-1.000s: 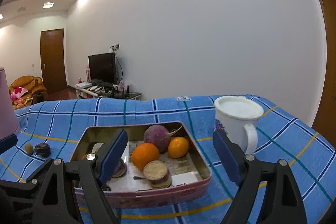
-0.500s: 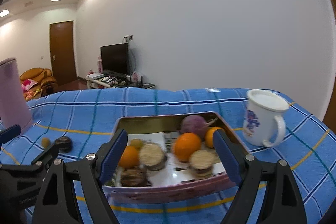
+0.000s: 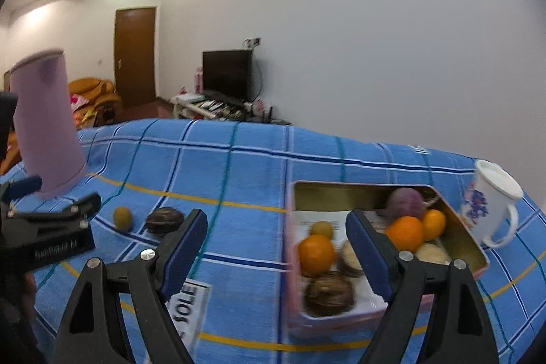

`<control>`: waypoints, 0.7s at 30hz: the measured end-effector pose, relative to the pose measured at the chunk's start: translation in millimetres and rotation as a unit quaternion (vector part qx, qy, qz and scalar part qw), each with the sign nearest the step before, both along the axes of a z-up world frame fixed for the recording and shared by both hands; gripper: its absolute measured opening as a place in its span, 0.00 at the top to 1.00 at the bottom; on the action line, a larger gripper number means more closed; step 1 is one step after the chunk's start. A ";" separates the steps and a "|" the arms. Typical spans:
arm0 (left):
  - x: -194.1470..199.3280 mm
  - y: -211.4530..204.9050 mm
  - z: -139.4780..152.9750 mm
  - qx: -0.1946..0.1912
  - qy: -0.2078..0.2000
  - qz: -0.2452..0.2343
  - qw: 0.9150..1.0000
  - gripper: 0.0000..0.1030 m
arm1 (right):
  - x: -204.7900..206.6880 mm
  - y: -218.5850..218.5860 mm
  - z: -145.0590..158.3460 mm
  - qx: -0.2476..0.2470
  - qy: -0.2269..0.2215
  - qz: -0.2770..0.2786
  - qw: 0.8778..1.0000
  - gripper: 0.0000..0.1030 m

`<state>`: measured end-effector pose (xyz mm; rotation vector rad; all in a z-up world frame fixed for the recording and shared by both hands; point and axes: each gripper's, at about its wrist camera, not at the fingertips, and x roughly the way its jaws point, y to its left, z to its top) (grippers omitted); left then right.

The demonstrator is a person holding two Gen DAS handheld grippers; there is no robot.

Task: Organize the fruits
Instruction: 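Grasp the dark brown round fruit with the right tool while the left tool grasps the yellow-green fruit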

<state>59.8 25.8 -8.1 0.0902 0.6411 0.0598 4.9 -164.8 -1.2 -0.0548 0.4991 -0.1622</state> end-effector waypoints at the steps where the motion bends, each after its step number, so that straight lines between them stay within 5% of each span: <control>1: 2.4 5.9 -1.0 -0.003 0.002 0.007 1.000 0.00 | 5.3 4.2 -2.1 -0.003 0.008 0.005 1.000 0.18; 13: 20.0 43.6 -8.4 -0.017 0.032 0.046 0.998 0.00 | 71.6 57.0 -26.9 0.011 0.114 0.079 0.990 0.24; 21: 22.4 42.8 -9.8 -0.013 0.038 0.042 0.998 0.00 | 112.5 70.6 -53.0 0.056 0.203 0.105 0.972 0.54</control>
